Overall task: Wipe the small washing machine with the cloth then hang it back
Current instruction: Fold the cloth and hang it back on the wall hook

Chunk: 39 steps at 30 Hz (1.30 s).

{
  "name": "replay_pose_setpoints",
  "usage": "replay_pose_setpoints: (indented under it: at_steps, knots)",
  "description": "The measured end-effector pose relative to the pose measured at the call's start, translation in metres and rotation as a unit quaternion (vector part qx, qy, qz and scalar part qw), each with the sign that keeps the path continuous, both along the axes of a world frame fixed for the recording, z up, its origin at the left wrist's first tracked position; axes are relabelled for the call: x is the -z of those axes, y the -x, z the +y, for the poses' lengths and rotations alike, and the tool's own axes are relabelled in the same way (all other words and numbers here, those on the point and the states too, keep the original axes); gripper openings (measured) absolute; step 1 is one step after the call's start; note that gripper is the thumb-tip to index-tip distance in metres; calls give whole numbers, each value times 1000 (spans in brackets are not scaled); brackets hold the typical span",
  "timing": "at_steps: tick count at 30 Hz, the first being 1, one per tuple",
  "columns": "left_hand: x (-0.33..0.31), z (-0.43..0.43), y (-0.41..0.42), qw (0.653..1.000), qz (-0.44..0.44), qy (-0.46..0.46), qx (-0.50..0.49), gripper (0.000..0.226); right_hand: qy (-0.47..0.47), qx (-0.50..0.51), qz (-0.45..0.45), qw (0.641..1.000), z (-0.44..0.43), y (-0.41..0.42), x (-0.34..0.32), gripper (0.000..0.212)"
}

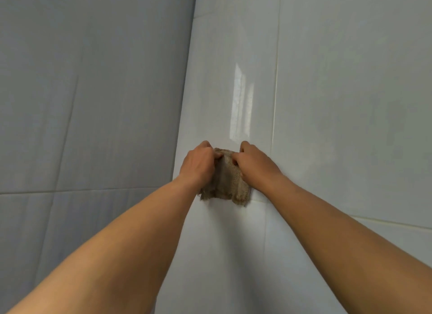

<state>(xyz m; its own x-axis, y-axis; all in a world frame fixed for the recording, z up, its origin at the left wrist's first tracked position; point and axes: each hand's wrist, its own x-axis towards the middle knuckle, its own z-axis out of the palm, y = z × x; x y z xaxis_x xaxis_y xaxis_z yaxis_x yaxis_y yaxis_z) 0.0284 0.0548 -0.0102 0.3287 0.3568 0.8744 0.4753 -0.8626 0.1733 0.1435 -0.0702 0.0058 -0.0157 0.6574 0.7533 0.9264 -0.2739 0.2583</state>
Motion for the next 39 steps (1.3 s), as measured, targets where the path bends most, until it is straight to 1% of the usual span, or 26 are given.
replay_pose_setpoints:
  at_steps: [3, 6, 9, 12, 16, 22, 25, 29, 32, 36, 39]
  knots:
    - [16, 3, -5, 999, 13, -33, -30, 27, 12, 10, -59, 998, 3, -1, 11, 20]
    - [34, 8, -5, 998, 9, -53, -43, 35, 33, 5, -62, 998, 2, 3, 25, 17]
    - [44, 1, 2, 996, 34, -81, -31, 30, 32, -7, -39, 999, -1, 5, 29, 19]
    - [47, 0, 6, 996, 36, -77, -3, 27, 37, -10, -21, 999, -1, 5, 29, 27]
    - [46, 2, 10, 997, 24, -73, 28, 28, 34, -13, -11, 999, -2, 5, 31, 27]
    - [50, 3, 12, 997, 1, -28, 67, 29, 13, -20, 15, 1000, -6, 4, 36, 32]
    - [53, 0, 13, 997, -21, 3, 77, 21, 0, -21, 10, 1000, -7, 5, 41, 38]
    - [51, -2, 12, 996, -49, 20, 74, 22, -15, -15, -3, 1000, -6, 6, 44, 40]
    - [51, 3, 8, 997, -48, 30, 62, 19, -5, 10, -15, 1000, -3, 6, 45, 38]
    - [42, 3, 2, 995, -67, 15, 68, 26, -9, 27, -28, 999, 0, 9, 35, 39]
    - [31, 9, 1, 995, -76, 13, 65, 20, -9, 46, -74, 996, 0, 9, 21, 31]
